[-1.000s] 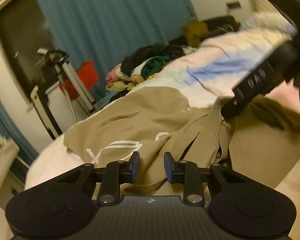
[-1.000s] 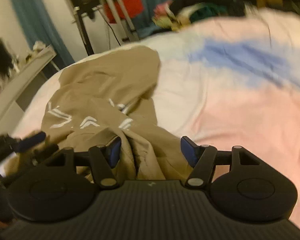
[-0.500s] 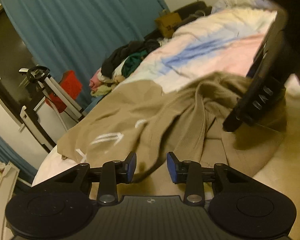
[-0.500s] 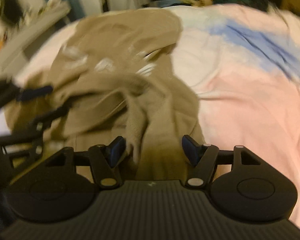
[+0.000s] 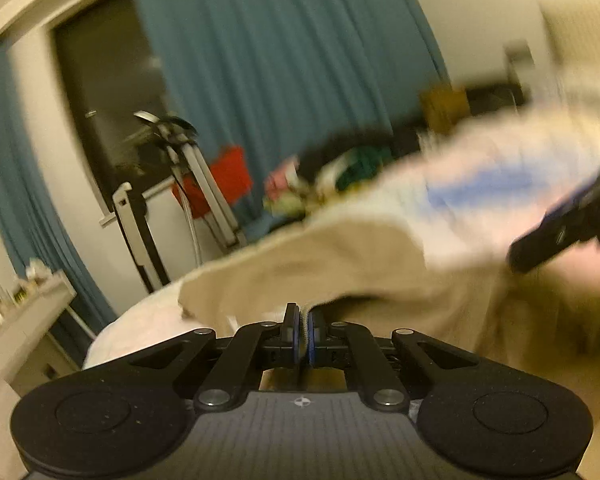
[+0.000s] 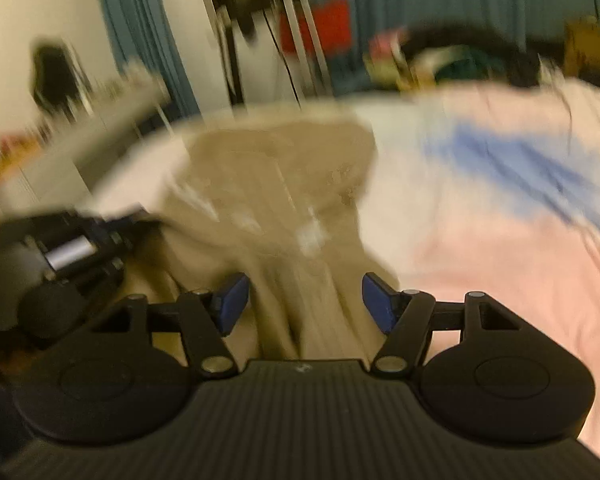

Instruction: Fold clothes

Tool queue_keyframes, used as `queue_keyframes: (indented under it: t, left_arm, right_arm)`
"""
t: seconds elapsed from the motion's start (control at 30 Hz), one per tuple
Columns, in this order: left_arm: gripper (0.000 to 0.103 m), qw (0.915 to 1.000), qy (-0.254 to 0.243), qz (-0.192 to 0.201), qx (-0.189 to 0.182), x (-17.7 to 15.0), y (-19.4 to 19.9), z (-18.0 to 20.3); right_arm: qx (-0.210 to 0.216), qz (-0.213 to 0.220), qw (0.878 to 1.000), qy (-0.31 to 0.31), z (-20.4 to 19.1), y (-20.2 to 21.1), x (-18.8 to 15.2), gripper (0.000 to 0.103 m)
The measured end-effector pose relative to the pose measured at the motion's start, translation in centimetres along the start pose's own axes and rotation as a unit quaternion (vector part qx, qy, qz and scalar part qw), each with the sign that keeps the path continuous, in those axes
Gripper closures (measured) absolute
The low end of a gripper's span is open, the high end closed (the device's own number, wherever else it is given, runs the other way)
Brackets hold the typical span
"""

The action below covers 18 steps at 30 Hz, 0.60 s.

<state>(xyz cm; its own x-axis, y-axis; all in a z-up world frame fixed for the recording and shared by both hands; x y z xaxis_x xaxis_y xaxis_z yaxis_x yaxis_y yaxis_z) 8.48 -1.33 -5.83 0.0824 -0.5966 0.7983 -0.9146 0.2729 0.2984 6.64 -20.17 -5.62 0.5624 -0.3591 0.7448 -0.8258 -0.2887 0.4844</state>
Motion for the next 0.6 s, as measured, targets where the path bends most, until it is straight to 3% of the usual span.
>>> queue_keyframes:
  t: [0.13,0.33,0.5,0.6]
  left_arm:
    - [0.099,0.9940,0.075,0.071,-0.035,1.5,3.4,-3.1]
    - [0.099,0.9881,0.112,0.091,-0.053,1.8,5.0,-4.5]
    - [0.099,0.9879,0.112,0.092,-0.054,2.1,4.6,-4.0]
    - [0.099,0.9884,0.111,0.084,-0.060,2.1,3.6,-3.0]
  right_arm:
    - [0.035,0.053,0.995,0.076,-3.4,0.8,-0.6,0.034]
    - [0.063,0.057,0.983,0.162,-7.8,-0.7,-2.3,0.035]
    - [-0.020,0.077,0.984,0.161,-8.6,-2.4,-2.2,0.035]
    - [-0.073,0.084,0.989,0.101,-6.6,-1.4,-0.6,0.035]
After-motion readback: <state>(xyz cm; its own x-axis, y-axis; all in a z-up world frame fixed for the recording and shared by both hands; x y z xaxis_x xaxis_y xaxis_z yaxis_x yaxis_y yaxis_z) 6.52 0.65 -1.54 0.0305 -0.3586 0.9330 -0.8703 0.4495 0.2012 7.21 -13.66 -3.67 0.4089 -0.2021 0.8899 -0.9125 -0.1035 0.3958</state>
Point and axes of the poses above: each gripper's, at about its wrist camera, not at the fingertips, and y roughly against the way its jaws point, z to its right, x to its top, the point moved 3 cm from there along -y, roughly the way its jaws point, and after that the axes turned 14 degrees about -y, right-handed, at the moved point
